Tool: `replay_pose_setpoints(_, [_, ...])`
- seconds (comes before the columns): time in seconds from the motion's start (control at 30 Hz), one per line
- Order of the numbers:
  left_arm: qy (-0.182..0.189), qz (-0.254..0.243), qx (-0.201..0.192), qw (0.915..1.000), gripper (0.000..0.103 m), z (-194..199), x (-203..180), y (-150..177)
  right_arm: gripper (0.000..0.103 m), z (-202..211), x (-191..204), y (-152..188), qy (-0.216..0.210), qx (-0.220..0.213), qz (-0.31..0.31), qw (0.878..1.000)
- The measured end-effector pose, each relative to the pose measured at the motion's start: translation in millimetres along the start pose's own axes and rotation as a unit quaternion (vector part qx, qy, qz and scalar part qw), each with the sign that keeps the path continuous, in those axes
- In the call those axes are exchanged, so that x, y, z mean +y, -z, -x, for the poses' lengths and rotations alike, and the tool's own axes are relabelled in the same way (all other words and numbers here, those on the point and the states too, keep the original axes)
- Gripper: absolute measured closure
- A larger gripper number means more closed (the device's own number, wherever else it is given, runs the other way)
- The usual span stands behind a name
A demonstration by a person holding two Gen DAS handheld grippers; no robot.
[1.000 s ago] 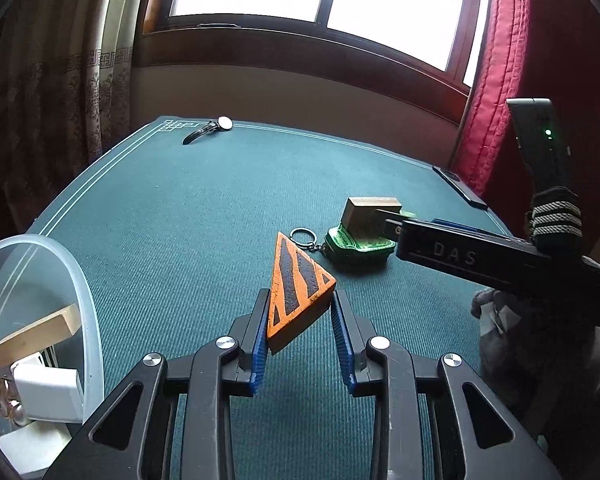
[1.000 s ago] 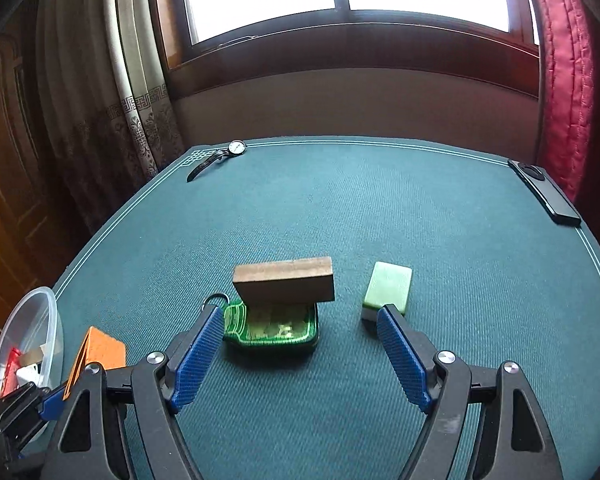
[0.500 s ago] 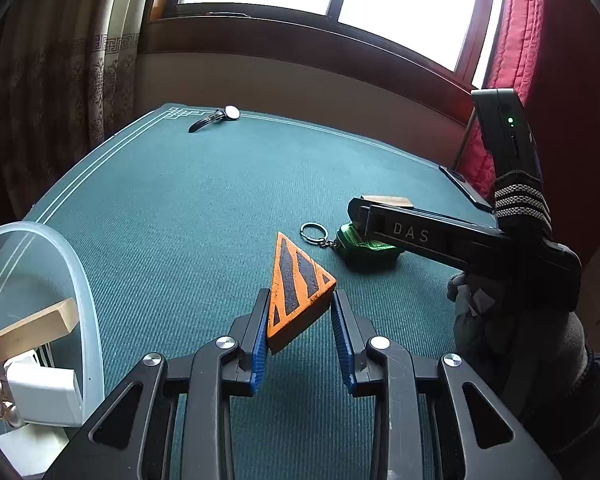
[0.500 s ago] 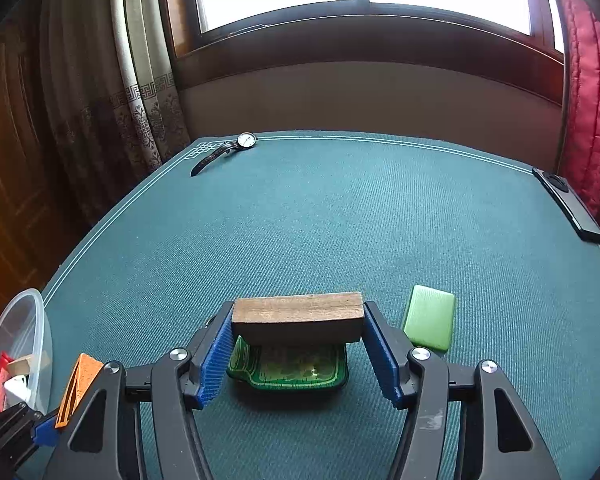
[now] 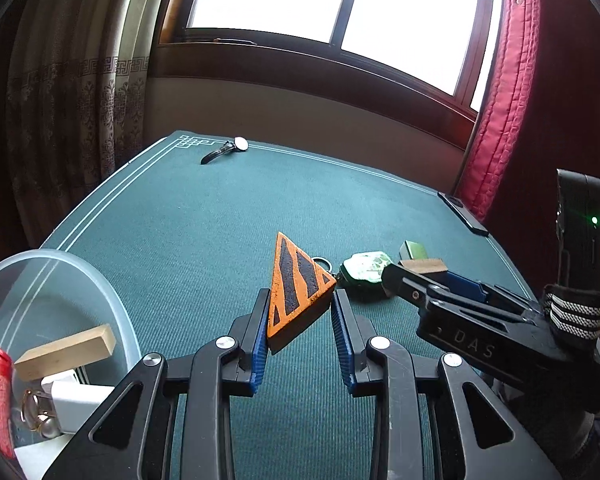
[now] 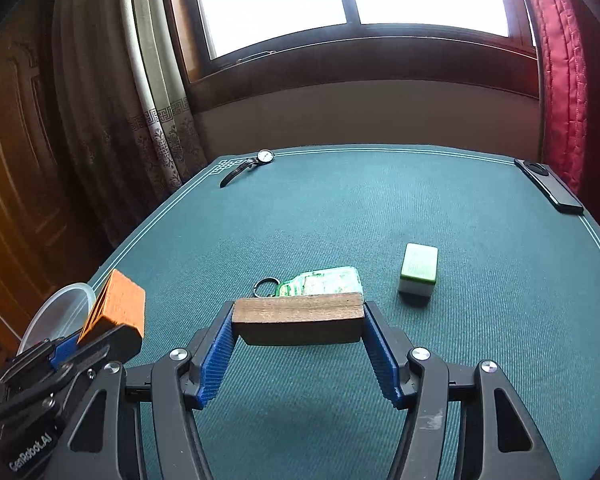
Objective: Organize rigid objects
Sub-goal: 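Grasp the dark wooden block with the right tool while the left tool holds the triangle, then drop the triangle into the bowl from the left tool while the right tool carries the dark block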
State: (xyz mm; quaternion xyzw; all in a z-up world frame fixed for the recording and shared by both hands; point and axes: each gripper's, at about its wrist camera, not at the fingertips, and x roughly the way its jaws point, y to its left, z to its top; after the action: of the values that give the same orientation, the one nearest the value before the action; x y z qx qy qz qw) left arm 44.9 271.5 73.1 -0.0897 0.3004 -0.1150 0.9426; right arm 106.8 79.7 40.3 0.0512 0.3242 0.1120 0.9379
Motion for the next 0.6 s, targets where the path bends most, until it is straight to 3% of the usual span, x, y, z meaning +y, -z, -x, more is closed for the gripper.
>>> replay_pose_setpoints(0.27, [-0.045, 0.030, -0.025, 0.9982, 0.073, 27, 45, -11, 0.039, 14, 24, 10, -0.034, -0.005, 0.006, 0.999])
replay_pose_setpoints(0.6, [-0.125, 0.077, -0.041, 0.9884, 0.071, 53, 111, -17, 0.039, 16, 58, 16, -0.066, -0.002, 0.025, 0.997])
